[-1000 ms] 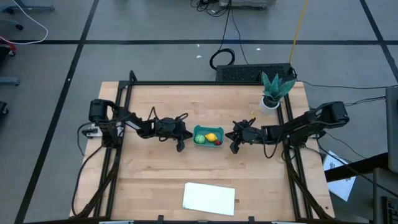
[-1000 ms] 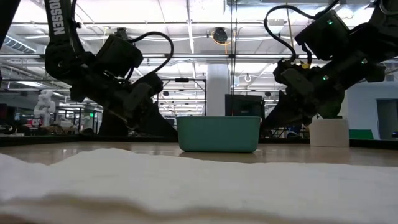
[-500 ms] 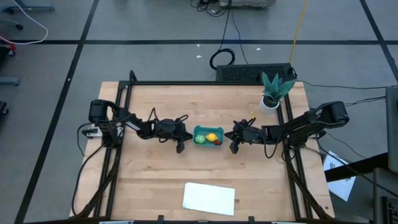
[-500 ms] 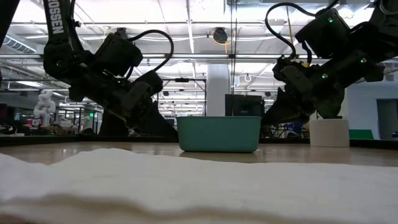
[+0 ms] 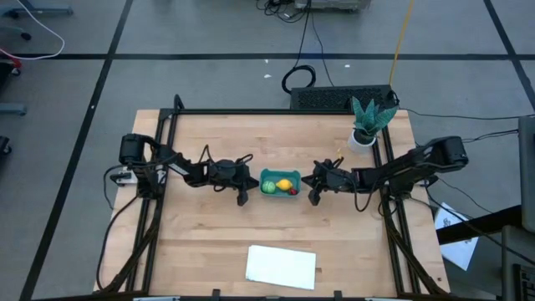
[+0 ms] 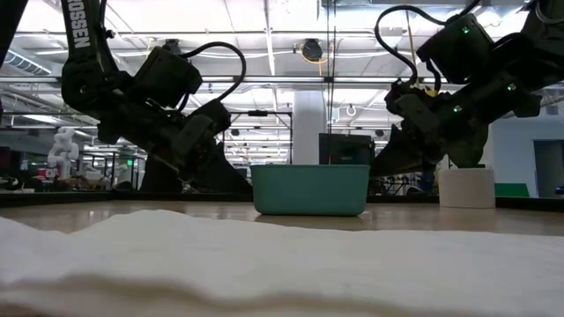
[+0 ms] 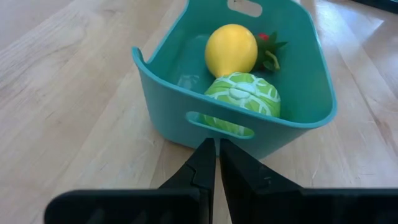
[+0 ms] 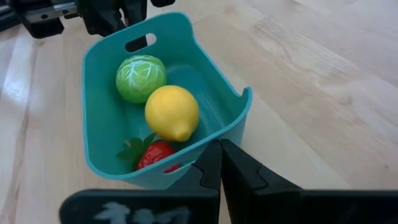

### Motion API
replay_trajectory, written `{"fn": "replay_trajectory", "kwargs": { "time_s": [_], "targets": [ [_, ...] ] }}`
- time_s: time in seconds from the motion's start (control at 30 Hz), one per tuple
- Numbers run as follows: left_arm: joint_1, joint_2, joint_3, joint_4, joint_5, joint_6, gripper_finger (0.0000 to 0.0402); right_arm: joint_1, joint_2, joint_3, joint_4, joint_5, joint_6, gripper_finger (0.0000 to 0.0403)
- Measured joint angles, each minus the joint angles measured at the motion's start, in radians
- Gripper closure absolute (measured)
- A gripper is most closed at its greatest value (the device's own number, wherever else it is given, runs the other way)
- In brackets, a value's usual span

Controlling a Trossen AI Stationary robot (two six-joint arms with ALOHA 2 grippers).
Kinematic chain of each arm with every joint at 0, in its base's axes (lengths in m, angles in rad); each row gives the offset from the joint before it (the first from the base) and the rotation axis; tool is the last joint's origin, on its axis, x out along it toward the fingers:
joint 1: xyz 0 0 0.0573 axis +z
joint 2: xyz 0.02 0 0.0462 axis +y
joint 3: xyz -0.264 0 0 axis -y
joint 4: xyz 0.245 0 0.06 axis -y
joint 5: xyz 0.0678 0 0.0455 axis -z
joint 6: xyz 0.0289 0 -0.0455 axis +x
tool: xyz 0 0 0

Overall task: Pick and placing Produce into tupperware
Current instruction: Adjust the blue bin

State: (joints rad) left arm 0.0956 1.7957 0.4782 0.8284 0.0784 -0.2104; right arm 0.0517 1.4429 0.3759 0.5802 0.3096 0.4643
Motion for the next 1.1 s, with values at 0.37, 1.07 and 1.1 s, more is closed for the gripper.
{"fn": "replay_trajectory", "kwargs": {
  "time_s": [0.37, 1.07, 1.1],
  "targets": [
    [0.0, -0.001, 0.0, -0.004, 0.0, -0.001, 0.0376, -0.019, 0.074, -0.001, 0.074, -0.031, -0.006, 0.0403],
    [-0.008, -0.001, 0.0, -0.003, 0.001, -0.002, 0.0376, -0.019, 0.074, -0.001, 0.089, -0.032, -0.006, 0.0403],
    [-0.008, -0.001, 0.0, -0.003, 0.0, -0.002, 0.0376, -0.019, 0.074, -0.001, 0.089, -0.037, -0.005, 0.0403]
  ]
}}
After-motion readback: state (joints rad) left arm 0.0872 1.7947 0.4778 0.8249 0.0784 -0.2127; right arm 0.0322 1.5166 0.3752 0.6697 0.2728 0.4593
